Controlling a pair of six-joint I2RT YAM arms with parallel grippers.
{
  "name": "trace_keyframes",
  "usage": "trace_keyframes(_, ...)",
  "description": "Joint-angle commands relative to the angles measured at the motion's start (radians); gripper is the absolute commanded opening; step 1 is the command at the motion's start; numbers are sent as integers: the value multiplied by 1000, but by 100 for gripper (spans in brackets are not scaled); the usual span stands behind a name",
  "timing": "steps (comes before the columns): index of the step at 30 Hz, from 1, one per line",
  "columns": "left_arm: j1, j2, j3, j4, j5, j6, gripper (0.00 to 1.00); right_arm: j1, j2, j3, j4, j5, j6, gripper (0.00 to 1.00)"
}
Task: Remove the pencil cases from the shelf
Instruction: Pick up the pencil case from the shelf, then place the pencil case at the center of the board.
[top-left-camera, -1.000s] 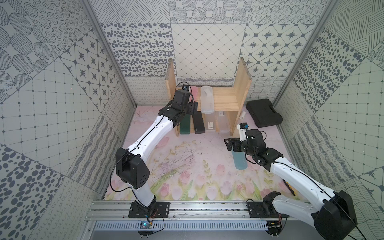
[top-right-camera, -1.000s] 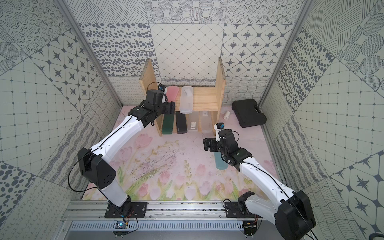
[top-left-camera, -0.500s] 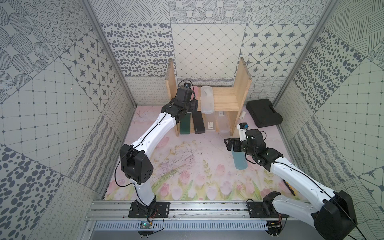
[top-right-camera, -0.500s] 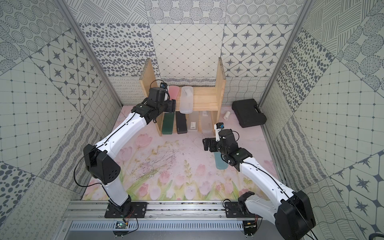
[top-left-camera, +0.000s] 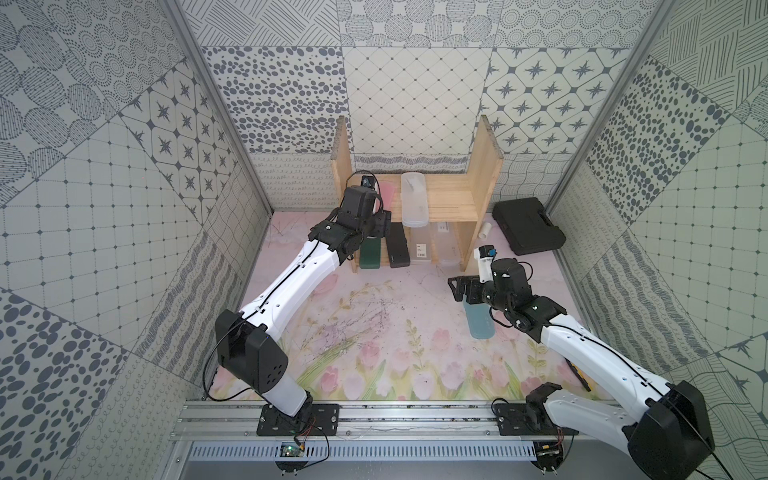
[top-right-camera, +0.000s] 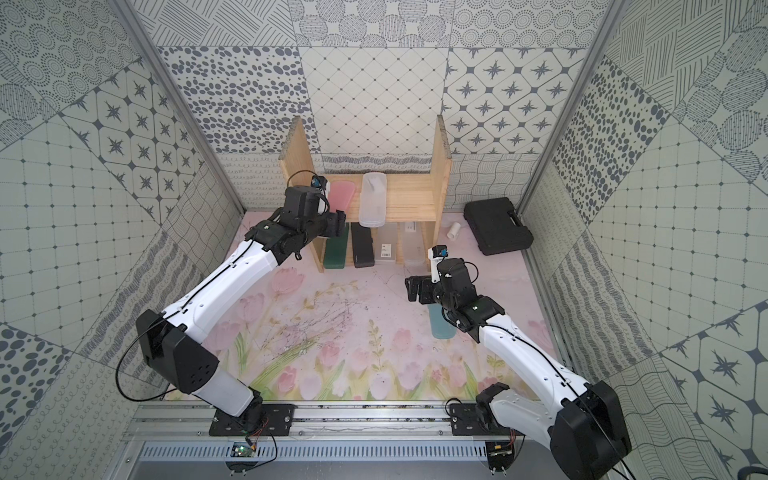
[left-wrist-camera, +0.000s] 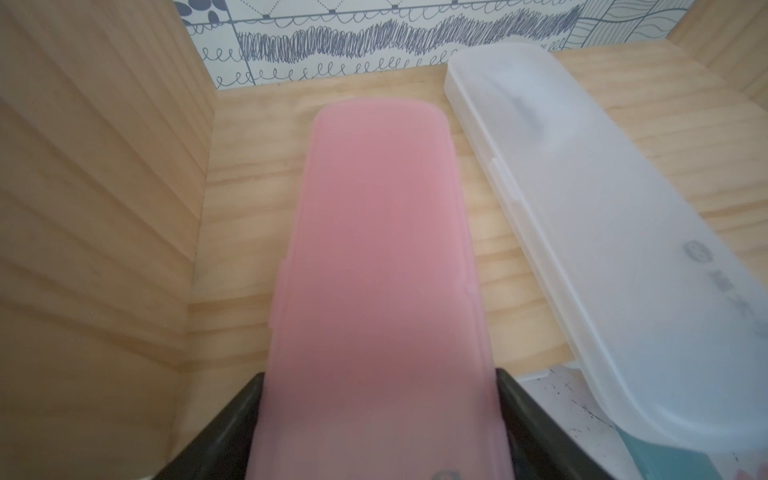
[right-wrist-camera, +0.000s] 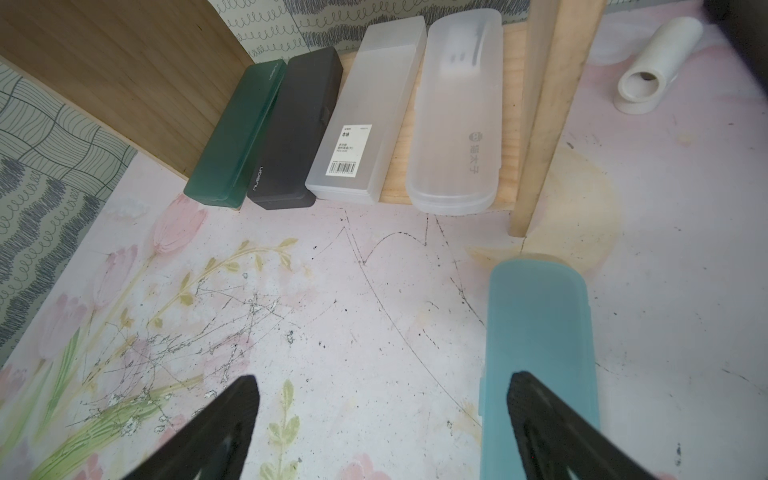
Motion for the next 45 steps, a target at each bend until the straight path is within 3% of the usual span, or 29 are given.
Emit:
trace_keyframes(1,-31,-118,-106,56,11,-30,70,2,-1,-8,44,8,-13,98)
trace_keyframes(13,-141,-507,-452,58,-53,-133,67,1,2,-2,57,9,-15,98)
trace_keyframes(23,-234,-745,-690,57,-88,-203,65,2,14,-11,68,17,-17,98)
trace_keyframes(33,-278,-702,-928,283,-126,-287,65,2,-2,-38,68,47,-19,98)
trace_keyframes(45,-347,-479,-1171,650,-312,-395,65,1,30,-33,73,47,-27,98)
